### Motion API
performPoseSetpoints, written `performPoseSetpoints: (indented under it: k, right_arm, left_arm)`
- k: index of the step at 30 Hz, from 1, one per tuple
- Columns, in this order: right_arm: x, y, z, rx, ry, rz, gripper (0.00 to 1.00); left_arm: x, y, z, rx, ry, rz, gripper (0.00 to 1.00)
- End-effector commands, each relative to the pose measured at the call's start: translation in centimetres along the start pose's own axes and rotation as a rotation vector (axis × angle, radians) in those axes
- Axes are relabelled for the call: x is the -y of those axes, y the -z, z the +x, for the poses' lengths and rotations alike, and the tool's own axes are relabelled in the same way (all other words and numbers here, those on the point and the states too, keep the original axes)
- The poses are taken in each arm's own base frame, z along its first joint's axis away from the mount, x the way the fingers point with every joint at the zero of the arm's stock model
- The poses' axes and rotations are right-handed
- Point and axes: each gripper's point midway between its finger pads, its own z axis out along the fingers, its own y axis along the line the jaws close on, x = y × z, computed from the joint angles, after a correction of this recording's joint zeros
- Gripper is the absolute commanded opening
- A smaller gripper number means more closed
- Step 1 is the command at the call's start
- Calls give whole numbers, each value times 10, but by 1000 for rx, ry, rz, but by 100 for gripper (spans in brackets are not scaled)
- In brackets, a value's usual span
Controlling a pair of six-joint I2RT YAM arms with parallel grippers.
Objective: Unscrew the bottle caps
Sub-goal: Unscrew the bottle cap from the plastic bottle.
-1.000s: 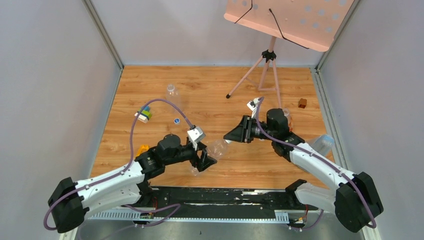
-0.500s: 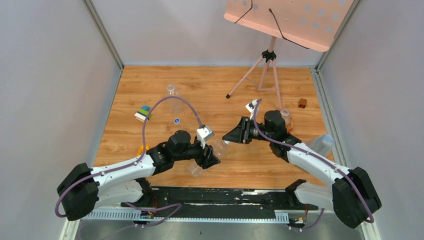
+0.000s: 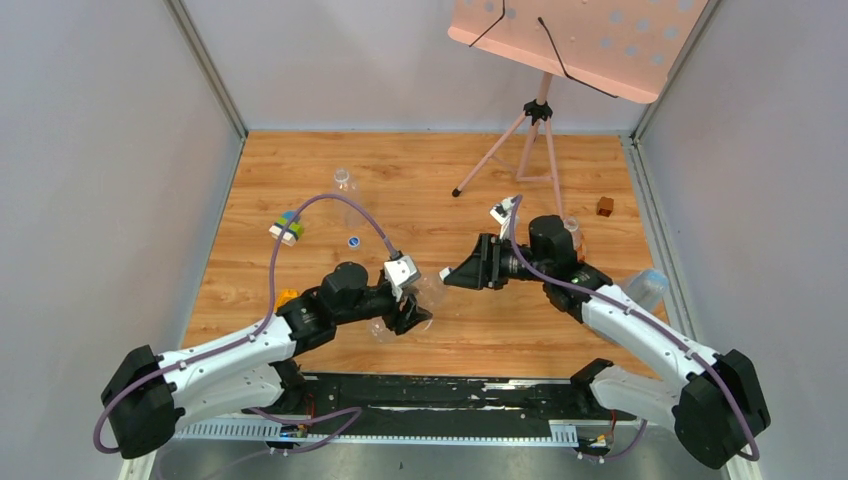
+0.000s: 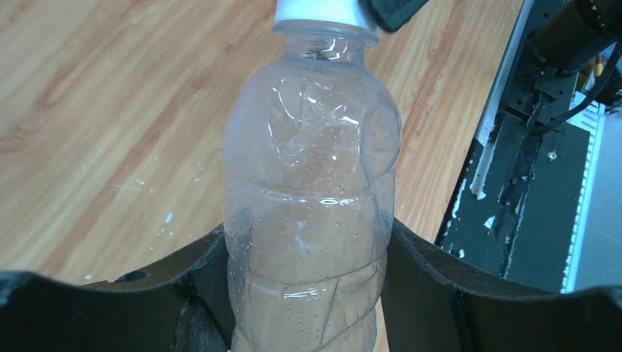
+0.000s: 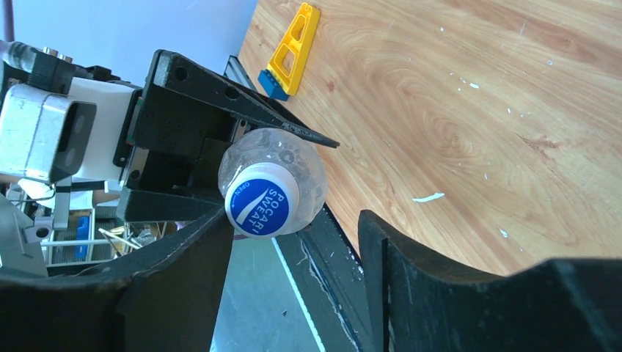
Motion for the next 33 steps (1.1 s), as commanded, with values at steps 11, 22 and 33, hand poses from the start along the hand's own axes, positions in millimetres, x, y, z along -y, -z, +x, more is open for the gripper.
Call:
performPoseSetpoints:
  k: [11,22,33]
  right_arm:
    - [-28,12,-4,-46,-2,-62,44]
    - [-27,1,0,-80,-39,-101,44]
    - [-25,-8,4,-117,-18,-104,30]
  left_arm:
    - [2,8,-15,2,-289,54,22]
    - [-2,12,-8,-26,-286,32,21]
    - [-7,14,-6,-38,-280,0,22]
